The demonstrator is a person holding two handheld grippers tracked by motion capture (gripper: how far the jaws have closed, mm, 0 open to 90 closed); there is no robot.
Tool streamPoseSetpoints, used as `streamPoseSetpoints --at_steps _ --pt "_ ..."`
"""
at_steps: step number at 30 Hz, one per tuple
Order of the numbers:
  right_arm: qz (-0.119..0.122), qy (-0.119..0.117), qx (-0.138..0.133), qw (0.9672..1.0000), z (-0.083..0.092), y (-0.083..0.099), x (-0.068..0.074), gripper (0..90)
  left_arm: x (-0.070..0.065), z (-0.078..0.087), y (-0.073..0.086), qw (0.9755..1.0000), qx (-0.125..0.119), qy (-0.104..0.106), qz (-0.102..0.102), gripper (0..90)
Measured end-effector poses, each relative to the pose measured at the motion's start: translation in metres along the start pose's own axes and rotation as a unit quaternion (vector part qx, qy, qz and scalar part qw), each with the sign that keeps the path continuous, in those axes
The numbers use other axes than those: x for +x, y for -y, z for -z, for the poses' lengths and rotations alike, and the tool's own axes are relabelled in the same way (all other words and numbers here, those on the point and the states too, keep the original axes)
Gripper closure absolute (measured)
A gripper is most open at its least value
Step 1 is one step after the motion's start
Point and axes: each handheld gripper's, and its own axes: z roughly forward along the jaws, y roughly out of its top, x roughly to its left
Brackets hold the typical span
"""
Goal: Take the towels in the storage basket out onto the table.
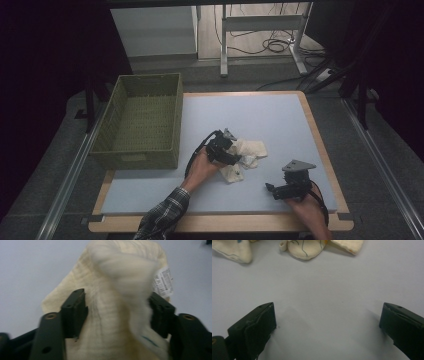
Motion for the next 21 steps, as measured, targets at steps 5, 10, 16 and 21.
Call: streamPoseSetpoints --at_steps 5,10,16,21 --pt "0.000 0.000 0.000 1.0000 0.000 0.000 0.000 0.8 -0.001 0.011 0.002 0.9999 -0.010 -0.003 0.005 19.8" --pt "-0.001 0.000 0.000 1.0000 0.000 0.000 0.000 0.8 -0.003 0.029 0.010 0.9996 -0.024 -0.007 0.009 19.9" --pt "-0.002 0.000 0.001 1.0000 0.000 0.000 0.000 0.7 -0.004 0.041 0.021 0.9996 -0.022 -0.019 0.002 24.8" --pt "-0.001 0.000 0.000 1.0000 0.000 0.000 0.000 0.7 -0.007 0.044 0.031 0.9994 -0.013 -0.030 -0.007 31.5"
